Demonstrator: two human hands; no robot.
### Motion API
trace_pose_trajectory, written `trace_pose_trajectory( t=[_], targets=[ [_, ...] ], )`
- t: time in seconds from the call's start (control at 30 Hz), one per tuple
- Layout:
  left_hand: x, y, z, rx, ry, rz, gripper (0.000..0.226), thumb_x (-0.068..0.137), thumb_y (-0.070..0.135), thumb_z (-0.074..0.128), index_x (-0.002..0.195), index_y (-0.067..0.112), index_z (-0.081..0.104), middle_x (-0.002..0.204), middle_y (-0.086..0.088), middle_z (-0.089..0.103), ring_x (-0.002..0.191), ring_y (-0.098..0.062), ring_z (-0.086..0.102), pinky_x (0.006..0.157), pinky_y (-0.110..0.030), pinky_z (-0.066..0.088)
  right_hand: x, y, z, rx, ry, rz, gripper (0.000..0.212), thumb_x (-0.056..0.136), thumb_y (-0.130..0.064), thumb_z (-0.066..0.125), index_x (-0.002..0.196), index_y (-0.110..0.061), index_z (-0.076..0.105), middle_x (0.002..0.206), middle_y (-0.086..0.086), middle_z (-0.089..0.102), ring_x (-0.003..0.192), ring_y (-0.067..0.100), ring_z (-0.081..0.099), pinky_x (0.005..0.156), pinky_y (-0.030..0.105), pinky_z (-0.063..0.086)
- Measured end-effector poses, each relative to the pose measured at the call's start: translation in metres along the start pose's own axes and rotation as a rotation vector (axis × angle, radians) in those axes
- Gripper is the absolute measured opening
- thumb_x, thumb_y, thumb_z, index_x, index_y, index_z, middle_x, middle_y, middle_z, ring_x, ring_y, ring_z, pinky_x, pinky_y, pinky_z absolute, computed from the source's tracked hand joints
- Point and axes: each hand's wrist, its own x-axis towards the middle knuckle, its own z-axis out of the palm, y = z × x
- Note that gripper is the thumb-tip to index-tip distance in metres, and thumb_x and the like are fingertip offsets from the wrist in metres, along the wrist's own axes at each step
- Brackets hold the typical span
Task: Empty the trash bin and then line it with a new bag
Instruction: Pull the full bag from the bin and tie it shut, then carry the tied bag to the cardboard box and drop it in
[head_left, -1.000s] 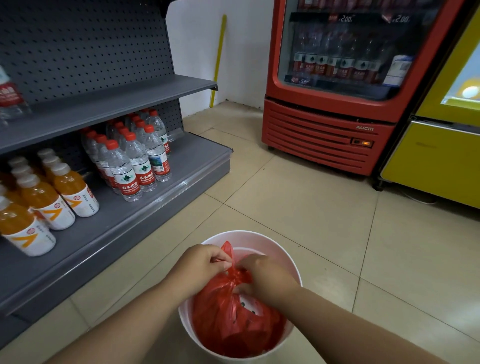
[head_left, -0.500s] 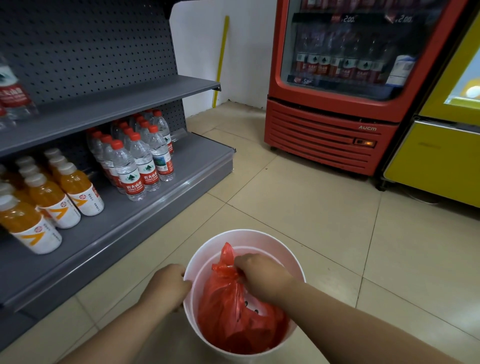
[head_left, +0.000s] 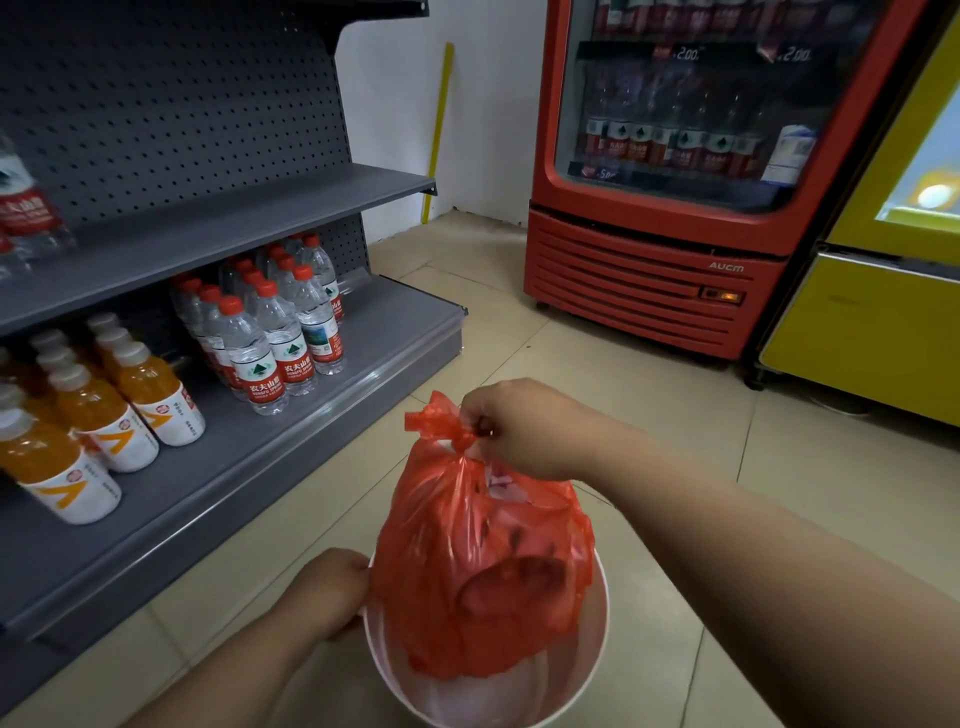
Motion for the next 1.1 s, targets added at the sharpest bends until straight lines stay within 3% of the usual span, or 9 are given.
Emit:
trace_pose_trajectory(
  t=[0.07,0.13,0.27,0.37,0.47,0.7,0.83,0.93,1.1],
  targets=[
    [-0.004,0.003,-0.003,-0.065,-0.036,-0.056,0.022,0.073,0.015,0.052,0.068,-0.001,0.067,0.065,-0.013,0.062,0.038,-0.014,0.048,0.049,-0.021,0.038,-0.004,-0.003,-0.018,0.004,0.007,-0.009,0.015,0.086,-0.016,0.062,0.094,-0.004,0.059,0.098,0.013,0.065,0.081,0.020,0.047,0.065,0.025,0.031],
    [-0.008,0.007,-0.010,-0.061,-0.028,-0.121,0.026,0.086,0.012,0.048,0.078,-0.004,0.067,0.073,-0.014,0.065,0.047,-0.020,0.051,0.052,-0.022,0.040,-0.008,-0.006,-0.037,0.009,0.000,-0.019,0.013,0.086,-0.016,0.063,0.092,-0.005,0.058,0.095,0.011,0.063,0.081,0.019,0.047,0.064,0.025,0.030],
    [-0.029,0.029,-0.035,0.146,0.056,-0.103,0.029,0.089,0.022,0.048,0.063,0.011,0.057,0.069,-0.010,0.062,0.057,-0.021,0.054,0.057,-0.026,0.038,-0.020,-0.019,-0.087,0.021,-0.068,-0.006,0.016,0.086,-0.016,0.061,0.081,-0.012,0.047,0.083,0.004,0.051,0.077,0.020,0.041,0.058,0.028,0.019],
    [-0.060,0.062,-0.058,0.287,0.094,-0.046,0.033,0.090,0.027,0.045,0.063,0.013,0.057,0.075,-0.008,0.066,0.070,-0.021,0.059,0.061,-0.027,0.038,-0.033,-0.028,-0.135,0.027,-0.114,0.047,0.015,0.087,-0.017,0.060,0.083,-0.013,0.046,0.090,0.010,0.058,0.080,0.021,0.042,0.066,0.031,0.030],
    [-0.096,0.109,-0.082,0.298,0.131,0.015,0.039,0.093,0.032,0.042,0.059,0.016,0.050,0.064,-0.002,0.057,0.065,-0.018,0.055,0.055,-0.026,0.035,-0.054,-0.035,-0.184,0.067,-0.095,0.150,0.017,0.087,-0.019,0.059,0.081,-0.014,0.044,0.090,0.009,0.055,0.081,0.023,0.044,0.073,0.036,0.041],
    [-0.197,0.264,-0.150,0.456,0.206,0.333,0.027,0.091,0.038,0.046,0.069,0.028,0.058,0.081,0.001,0.064,0.078,-0.017,0.060,0.070,-0.031,0.048,-0.121,-0.060,-0.321,0.190,0.039,0.432,0.028,0.087,-0.019,0.057,0.070,-0.024,0.035,0.100,0.010,0.059,0.094,0.030,0.055,0.073,0.034,0.036],
    [-0.242,0.355,-0.176,0.632,0.271,0.576,0.023,0.090,0.034,0.048,0.090,0.021,0.066,0.096,0.000,0.065,0.093,-0.022,0.059,0.078,-0.033,0.044,-0.161,-0.074,-0.379,0.205,0.142,0.525,0.021,0.086,-0.015,0.057,0.073,-0.021,0.041,0.082,-0.005,0.045,0.086,0.021,0.047,0.065,0.029,0.026],
    [-0.258,0.406,-0.185,0.792,0.269,0.767,0.027,0.092,0.036,0.040,0.102,0.024,0.062,0.106,0.006,0.062,0.101,-0.018,0.056,0.086,-0.032,0.040,-0.180,-0.079,-0.398,0.196,0.194,0.629,0.022,0.085,-0.014,0.057,0.072,-0.024,0.042,0.078,-0.007,0.045,0.082,0.020,0.048,0.063,0.029,0.035],
    [-0.258,0.468,-0.184,0.900,0.262,1.095,0.024,0.076,0.036,0.048,0.071,0.023,0.067,0.070,0.003,0.066,0.064,-0.020,0.064,0.058,-0.030,0.051,-0.201,-0.097,-0.414,0.146,0.288,0.833,0.015,0.083,-0.010,0.050,0.080,-0.024,0.047,0.098,0.007,0.061,0.097,0.028,0.058,0.077,0.036,0.044]
  ],
)
